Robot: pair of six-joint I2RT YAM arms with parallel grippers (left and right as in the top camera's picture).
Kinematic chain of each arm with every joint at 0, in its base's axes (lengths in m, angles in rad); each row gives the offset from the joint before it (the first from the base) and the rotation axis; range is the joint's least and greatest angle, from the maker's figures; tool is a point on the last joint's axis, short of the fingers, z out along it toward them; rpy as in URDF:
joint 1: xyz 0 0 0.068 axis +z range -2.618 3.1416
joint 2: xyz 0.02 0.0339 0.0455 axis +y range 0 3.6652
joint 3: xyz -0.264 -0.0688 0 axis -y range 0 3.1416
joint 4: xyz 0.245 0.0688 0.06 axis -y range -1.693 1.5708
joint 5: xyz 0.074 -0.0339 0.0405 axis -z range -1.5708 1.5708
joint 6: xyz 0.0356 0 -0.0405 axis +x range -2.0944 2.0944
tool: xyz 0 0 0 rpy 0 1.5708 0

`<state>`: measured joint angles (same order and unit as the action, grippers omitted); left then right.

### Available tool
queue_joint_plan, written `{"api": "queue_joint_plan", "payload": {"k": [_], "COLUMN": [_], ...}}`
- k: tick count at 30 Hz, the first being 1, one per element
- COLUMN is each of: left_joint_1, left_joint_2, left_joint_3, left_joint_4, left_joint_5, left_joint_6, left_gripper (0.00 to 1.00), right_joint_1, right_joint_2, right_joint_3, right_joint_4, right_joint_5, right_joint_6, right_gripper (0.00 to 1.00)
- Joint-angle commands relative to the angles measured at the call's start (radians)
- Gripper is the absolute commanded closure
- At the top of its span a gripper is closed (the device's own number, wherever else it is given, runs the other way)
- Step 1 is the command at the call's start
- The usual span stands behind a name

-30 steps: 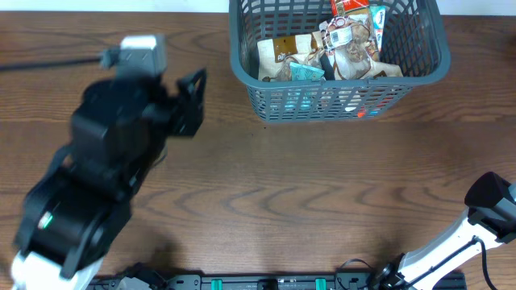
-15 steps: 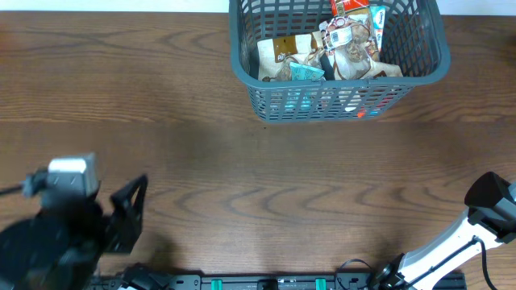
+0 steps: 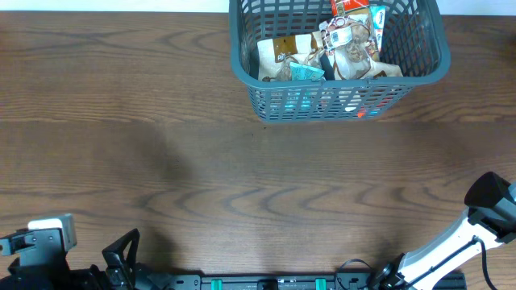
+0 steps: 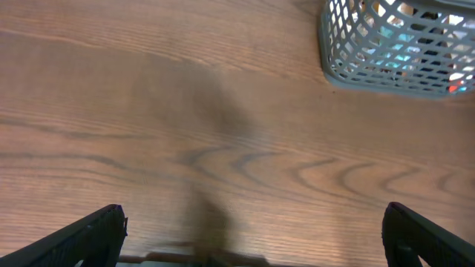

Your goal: Pack container

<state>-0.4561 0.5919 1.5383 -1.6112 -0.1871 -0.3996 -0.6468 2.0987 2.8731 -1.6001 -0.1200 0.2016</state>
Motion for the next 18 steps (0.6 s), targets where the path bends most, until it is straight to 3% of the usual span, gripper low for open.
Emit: {"api": "queue_joint_plan", "payload": {"k": [1, 18], "left_joint_1": [0.002, 0.002], "left_joint_2": [-0.002, -0.002], "left_joint_3": [0.004, 0.001], "left_joint_4": [-0.078, -0.058], "left_joint_5": [-0.005, -0.044], "left_joint_6": [-0.067, -0.069], "left_gripper": [0.01, 0.01], "right_joint_1": [-0.003, -0.002], "right_joint_2": [-0.015, -0.015], "right_joint_3": [0.007, 0.007], "right_joint_4": [-0.002, -0.002], "right_joint_5": [-0.004, -0.004], "right_joint_6": [0.007, 0.007], "right_gripper": [0.01, 0.01]}}
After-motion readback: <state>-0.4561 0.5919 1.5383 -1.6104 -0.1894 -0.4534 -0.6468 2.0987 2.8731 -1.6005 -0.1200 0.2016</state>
